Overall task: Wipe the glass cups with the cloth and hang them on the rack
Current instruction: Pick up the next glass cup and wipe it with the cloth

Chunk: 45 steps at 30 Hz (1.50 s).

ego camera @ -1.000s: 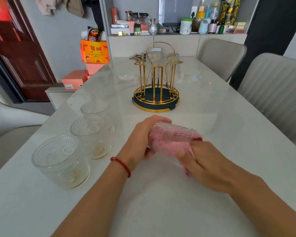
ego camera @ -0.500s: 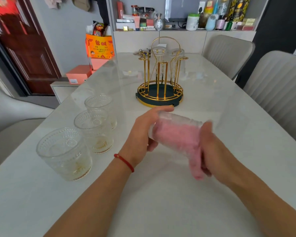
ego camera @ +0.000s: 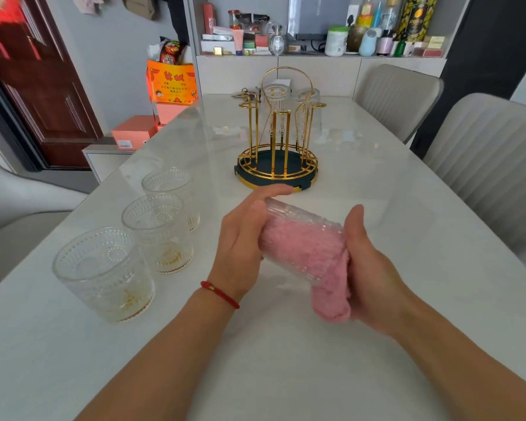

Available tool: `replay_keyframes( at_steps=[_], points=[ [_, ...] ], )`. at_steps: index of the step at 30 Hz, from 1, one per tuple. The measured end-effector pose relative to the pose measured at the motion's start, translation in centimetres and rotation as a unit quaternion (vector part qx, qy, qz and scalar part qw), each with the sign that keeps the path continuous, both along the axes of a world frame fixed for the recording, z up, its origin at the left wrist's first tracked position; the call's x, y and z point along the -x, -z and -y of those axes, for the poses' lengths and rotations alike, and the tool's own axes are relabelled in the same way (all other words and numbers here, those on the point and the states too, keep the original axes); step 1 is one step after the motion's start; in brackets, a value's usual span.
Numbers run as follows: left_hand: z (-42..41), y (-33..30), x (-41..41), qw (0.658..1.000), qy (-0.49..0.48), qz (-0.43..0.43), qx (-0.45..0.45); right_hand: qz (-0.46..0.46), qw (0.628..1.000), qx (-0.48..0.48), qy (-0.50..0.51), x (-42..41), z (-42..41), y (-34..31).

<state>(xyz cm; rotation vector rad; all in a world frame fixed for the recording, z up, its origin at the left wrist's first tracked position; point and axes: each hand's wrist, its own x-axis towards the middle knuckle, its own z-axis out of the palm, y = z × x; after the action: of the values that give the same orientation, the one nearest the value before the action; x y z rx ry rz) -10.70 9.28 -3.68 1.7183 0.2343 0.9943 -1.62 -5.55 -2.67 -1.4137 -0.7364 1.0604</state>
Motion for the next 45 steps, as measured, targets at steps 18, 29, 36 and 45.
replay_keyframes(
  at_steps=[18, 29, 36, 45],
  points=[
    [-1.5, -0.7, 0.7, 0.991, -0.045, 0.070, -0.105, -0.313, 0.945, -0.078, 0.048, 1.7, 0.0, -0.8],
    [-1.8, -0.8, -0.3, 0.956, -0.182, 0.003, 0.232, -0.271, 0.937, -0.159, 0.153, -2.6, 1.9, -1.7],
    [-1.1, -1.0, 0.1, 0.897, 0.083, -0.072, 0.429, -0.249, 0.903, -0.277, 0.213, -4.2, 1.7, -1.8],
    [-0.7, -1.2, 0.2, 0.889, 0.124, -0.071, 0.434, -0.061, 0.958, -0.212, 0.181, -2.8, 0.8, -0.9]
  ],
)
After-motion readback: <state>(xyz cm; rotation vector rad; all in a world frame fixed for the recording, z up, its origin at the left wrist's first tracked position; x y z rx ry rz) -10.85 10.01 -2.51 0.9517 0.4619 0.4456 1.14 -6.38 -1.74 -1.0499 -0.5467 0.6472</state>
